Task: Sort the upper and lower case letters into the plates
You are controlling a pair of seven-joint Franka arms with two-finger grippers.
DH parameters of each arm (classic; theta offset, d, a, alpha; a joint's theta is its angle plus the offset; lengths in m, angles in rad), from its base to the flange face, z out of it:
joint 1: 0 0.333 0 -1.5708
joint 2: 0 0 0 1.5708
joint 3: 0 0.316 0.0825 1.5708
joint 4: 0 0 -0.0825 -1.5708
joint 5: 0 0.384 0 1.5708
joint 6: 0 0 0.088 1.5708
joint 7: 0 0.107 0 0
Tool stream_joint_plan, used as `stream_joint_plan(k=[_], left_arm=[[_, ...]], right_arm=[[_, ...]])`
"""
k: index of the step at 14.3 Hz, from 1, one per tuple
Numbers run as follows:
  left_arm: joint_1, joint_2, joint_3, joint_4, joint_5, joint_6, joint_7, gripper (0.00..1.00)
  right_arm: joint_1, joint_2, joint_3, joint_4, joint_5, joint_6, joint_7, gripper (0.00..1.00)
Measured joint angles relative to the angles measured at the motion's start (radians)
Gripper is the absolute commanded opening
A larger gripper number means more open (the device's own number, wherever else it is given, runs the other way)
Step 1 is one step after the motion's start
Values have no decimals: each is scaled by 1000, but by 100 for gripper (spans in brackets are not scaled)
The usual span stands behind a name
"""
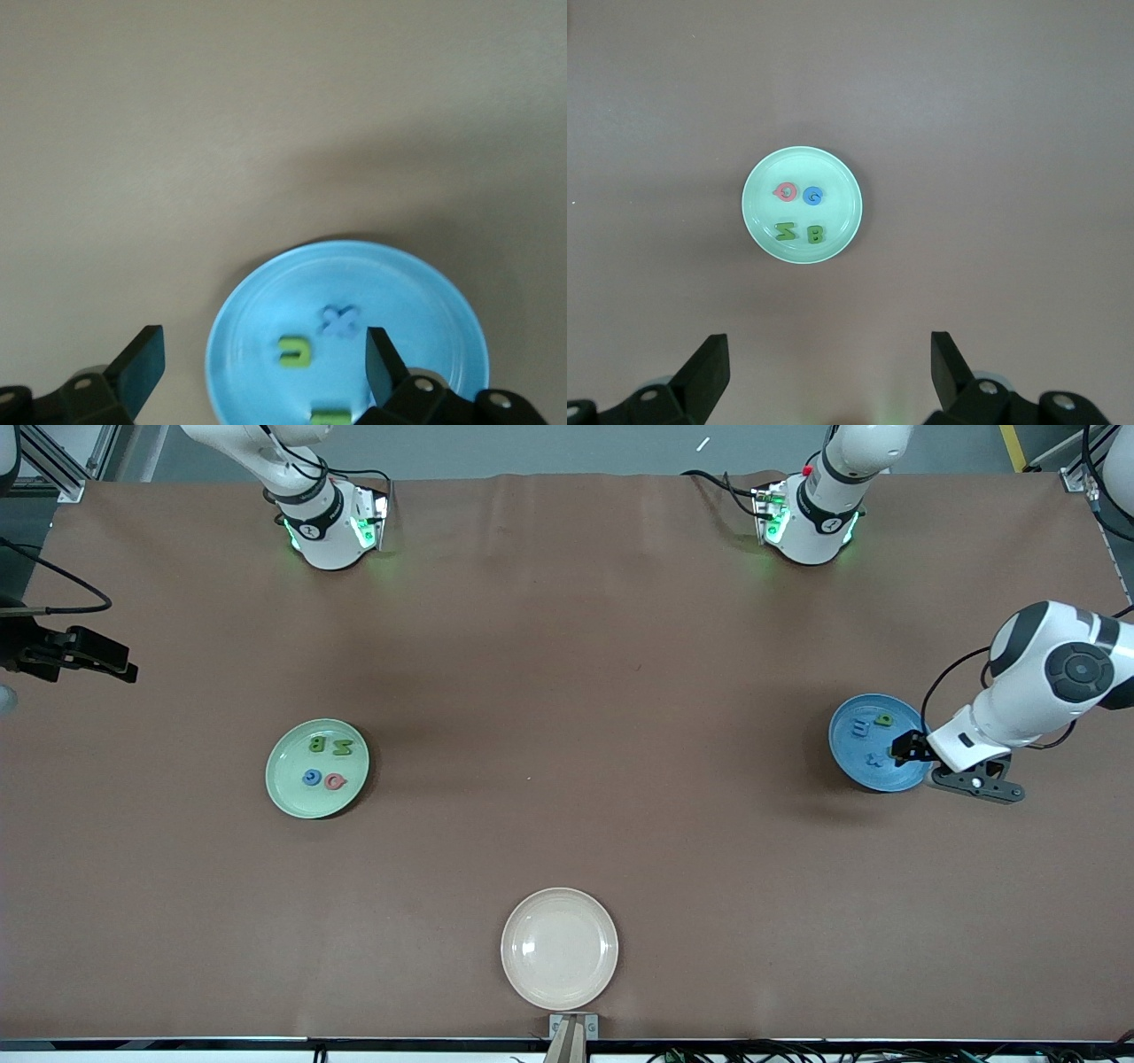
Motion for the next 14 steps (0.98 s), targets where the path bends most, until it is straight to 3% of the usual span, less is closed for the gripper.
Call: stream_joint_plan(k=[8, 12, 14], left_arm=[[0, 0, -26, 75, -54, -63, 0, 100], [-1, -3, -37, 98, -65, -80, 1, 100], [-4, -40, -27, 102, -156, -80, 50, 100]], right_arm=[[0, -10, 0, -17, 1, -21, 0, 100], [0, -61, 0, -105, 1, 26, 0, 100], [0, -79, 0, -129, 1, 31, 0, 100]])
